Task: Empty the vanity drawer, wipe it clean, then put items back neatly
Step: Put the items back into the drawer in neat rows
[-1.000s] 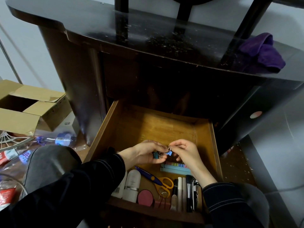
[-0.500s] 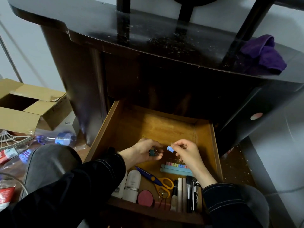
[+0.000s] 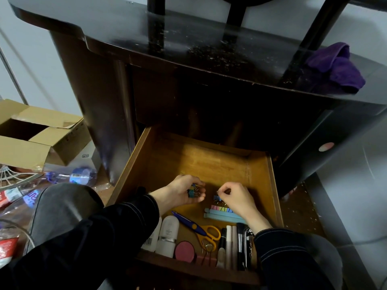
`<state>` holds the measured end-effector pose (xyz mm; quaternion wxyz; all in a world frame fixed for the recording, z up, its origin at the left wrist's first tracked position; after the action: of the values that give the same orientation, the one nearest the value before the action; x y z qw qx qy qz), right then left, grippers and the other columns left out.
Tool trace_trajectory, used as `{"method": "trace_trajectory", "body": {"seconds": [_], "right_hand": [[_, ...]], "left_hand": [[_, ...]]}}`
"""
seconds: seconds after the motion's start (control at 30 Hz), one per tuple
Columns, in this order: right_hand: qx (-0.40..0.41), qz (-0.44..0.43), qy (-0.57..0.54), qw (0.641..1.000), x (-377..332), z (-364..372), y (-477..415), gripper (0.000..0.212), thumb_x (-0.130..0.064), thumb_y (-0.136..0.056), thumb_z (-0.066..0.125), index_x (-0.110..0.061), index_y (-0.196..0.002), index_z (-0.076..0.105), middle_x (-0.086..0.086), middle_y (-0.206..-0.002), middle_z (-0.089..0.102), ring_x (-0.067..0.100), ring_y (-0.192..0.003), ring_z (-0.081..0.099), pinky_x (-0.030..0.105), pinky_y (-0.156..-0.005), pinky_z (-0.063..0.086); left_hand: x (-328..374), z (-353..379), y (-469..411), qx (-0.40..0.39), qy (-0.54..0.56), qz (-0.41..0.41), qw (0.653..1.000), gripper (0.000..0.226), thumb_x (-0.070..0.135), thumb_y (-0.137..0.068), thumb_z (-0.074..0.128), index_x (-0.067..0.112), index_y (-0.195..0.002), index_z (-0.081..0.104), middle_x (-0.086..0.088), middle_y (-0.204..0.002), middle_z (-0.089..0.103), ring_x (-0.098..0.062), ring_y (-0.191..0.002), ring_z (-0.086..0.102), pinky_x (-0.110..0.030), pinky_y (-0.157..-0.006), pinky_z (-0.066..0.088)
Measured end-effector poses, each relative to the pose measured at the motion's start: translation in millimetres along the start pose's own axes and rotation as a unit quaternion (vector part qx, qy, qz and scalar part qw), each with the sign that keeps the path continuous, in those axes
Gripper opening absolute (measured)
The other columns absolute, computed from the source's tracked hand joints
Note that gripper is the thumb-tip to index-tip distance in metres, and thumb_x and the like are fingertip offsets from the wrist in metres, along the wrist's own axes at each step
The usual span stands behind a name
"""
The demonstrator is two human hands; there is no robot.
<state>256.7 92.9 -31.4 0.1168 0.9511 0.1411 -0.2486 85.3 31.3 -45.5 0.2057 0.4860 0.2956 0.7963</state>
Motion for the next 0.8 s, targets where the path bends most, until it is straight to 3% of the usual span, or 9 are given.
{"method": "trace_trajectory", "body": {"seconds": [0.1, 0.23, 0.43, 0.8], "right_hand": [[-0.019, -0.005, 0.001, 1.000, 0.0, 3.8, -0.8, 0.013, -0.030, -0.097, 0.064, -0.037, -0.088, 0.069, -0.023, -0.094, 0.065, -0.006, -0.086, 0.058, 0.014, -0.064, 0.041], [-0.039, -0.010, 0.008, 0.999, 0.1, 8.4, -1.2, 0.013, -0.030, -0.099, 0.061, -0.031, -0.093, 0.073, -0.015, -0.105, 0.066, 0.005, -0.098, 0.061, 0.026, -0.077, 0.046], [-0.041, -0.019, 0.012, 0.999, 0.1, 7.3, 0.5, 0.013, -0.028, -0.098, 0.061, -0.028, -0.094, 0.073, -0.009, -0.111, 0.066, 0.010, -0.102, 0.060, 0.031, -0.085, 0.050], [-0.044, -0.035, 0.034, 0.998, -10.9, 12.5, -2.7, 0.012, -0.031, -0.097, 0.063, -0.027, -0.102, 0.073, -0.008, -0.108, 0.060, 0.011, -0.097, 0.061, 0.034, -0.081, 0.054]], "left_hand": [[-0.8, -1.5, -2.0, 0.002, 0.004, -0.001, 1.000, 0.014, 0.002, -0.093, 0.059, -0.004, -0.105, 0.062, -0.022, -0.090, 0.064, -0.030, -0.070, 0.066, -0.034, -0.057, 0.057], [-2.4, -2.0, -3.9, 0.003, 0.006, -0.007, 1.000, 0.013, 0.005, -0.096, 0.055, -0.003, -0.103, 0.063, -0.022, -0.090, 0.064, -0.030, -0.070, 0.065, -0.033, -0.056, 0.057], [-3.1, -2.3, -3.1, 0.007, 0.008, -0.017, 1.000, 0.014, 0.008, -0.097, 0.053, -0.002, -0.100, 0.063, -0.021, -0.092, 0.063, -0.030, -0.074, 0.064, -0.033, -0.055, 0.057], [-3.3, -2.3, -3.3, 0.004, 0.005, -0.018, 1.000, 0.016, 0.009, -0.097, 0.051, -0.002, -0.099, 0.063, -0.020, -0.087, 0.063, -0.029, -0.070, 0.064, -0.033, -0.056, 0.058]]}}
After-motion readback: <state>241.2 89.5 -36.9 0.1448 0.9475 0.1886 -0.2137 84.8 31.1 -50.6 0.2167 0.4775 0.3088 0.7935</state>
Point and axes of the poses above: each hand's wrist, its own y-axis away from the middle knuckle, its own z-axis out of the palm, x = y × z, the point moved 7 cm from there along -y, towards the middle knuckle
